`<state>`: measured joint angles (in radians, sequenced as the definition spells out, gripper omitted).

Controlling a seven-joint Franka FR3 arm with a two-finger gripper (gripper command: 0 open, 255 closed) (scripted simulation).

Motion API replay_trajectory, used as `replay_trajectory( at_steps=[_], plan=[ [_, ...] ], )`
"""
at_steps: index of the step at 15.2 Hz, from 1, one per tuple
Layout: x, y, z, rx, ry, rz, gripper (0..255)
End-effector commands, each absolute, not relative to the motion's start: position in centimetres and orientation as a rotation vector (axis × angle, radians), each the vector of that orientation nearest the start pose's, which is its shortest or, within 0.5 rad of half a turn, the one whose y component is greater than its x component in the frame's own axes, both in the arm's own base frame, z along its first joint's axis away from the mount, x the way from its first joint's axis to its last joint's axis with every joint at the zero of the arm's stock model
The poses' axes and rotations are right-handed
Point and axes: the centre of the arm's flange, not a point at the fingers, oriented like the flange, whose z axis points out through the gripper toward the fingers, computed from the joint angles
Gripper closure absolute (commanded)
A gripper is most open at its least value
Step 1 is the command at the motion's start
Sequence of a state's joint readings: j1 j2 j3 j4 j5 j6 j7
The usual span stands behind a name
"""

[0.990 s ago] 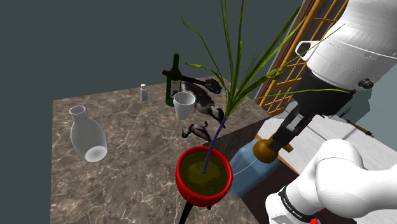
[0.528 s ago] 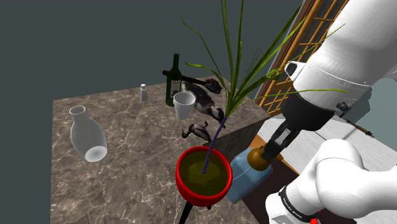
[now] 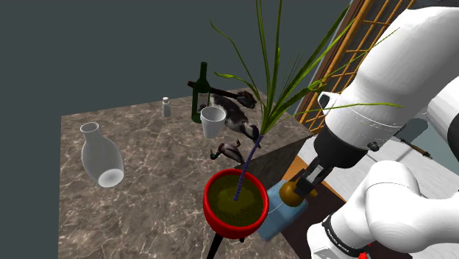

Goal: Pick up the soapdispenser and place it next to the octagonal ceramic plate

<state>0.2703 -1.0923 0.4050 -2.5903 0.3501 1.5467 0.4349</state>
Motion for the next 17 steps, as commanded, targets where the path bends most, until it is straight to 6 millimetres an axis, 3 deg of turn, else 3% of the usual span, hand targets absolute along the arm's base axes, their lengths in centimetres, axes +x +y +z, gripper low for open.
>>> replay_trajectory(
  at_steps=[1, 14, 17],
  plan=[
    [15.9, 20.7, 51.9, -3.142, -0.068, -0.022, 255],
    [15.9, 20.7, 45.1, -3.142, -0.068, -0.022, 255],
    [15.9, 20.7, 45.1, -3.142, -0.068, -0.022, 255]
  ],
)
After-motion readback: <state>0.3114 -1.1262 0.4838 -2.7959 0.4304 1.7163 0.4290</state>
